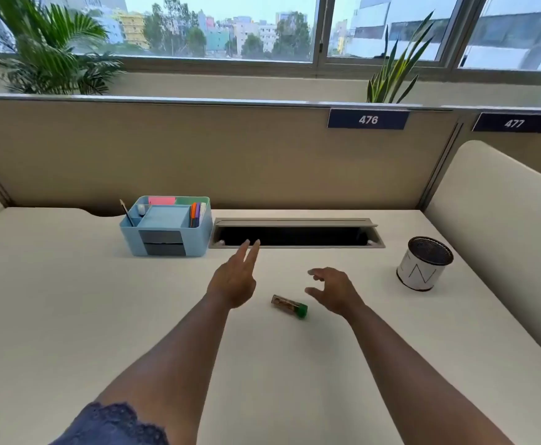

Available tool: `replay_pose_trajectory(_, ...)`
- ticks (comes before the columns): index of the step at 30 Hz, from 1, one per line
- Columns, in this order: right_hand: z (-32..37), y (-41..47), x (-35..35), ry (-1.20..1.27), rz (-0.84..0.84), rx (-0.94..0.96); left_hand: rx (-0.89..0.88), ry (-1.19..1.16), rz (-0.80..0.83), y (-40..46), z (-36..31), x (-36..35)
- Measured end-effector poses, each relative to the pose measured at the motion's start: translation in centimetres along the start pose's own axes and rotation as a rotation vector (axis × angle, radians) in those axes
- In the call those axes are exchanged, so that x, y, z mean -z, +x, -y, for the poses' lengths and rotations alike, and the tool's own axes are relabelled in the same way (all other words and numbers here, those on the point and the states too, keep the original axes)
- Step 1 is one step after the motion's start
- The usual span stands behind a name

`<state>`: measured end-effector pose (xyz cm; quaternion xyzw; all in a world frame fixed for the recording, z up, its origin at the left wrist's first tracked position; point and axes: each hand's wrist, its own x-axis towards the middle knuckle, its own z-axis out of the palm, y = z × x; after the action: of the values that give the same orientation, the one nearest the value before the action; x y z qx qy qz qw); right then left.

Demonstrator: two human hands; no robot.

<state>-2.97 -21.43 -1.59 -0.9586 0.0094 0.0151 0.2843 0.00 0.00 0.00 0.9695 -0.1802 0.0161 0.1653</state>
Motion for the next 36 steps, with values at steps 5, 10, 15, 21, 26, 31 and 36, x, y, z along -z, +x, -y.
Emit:
replay_pose_trajectory(5, -1.1, -0.3, -2.7, -0.009, 0.170, -0.085, 0.047, 0.020, 0.227, -0.7, 0.3, -3.2)
replay_pose_trajectory(10, -1.2, 0.0, -4.6, -0.036, 0.176, -0.089, 0.018, 0.030, 0.319, -0.7, 0.3, -4.9)
replay_pose_trajectory(15, -0.8, 0.6, -5.0, 0.054, 0.115, -0.054, -0.038, -0.021, 0.293, -0.3, -0.1, -5.5)
replay_pose_trajectory(21, 1.4, 1.3, -4.1, 0.386, 0.011, -0.044, -0.090, -0.058, 0.199, 0.6, -0.8, -5.6)
replay_pose_trajectory(26, 2.5, 1.6, -3.3, 0.539, 0.016, -0.033, -0.055, -0.225, 0.135, 0.7, -1.7, -5.4)
replay_pose_trajectory(31, 3.1, 1.8, -3.1, 0.565, 0.024, -0.026, -0.034, -0.271, 0.063, 0.3, -1.9, -5.2)
replay_pose_trajectory(36, 3.4, 1.9, -2.5, 0.606, 0.046, -0.025, -0.015, -0.392, 0.052, 0.2, -1.7, -4.7)
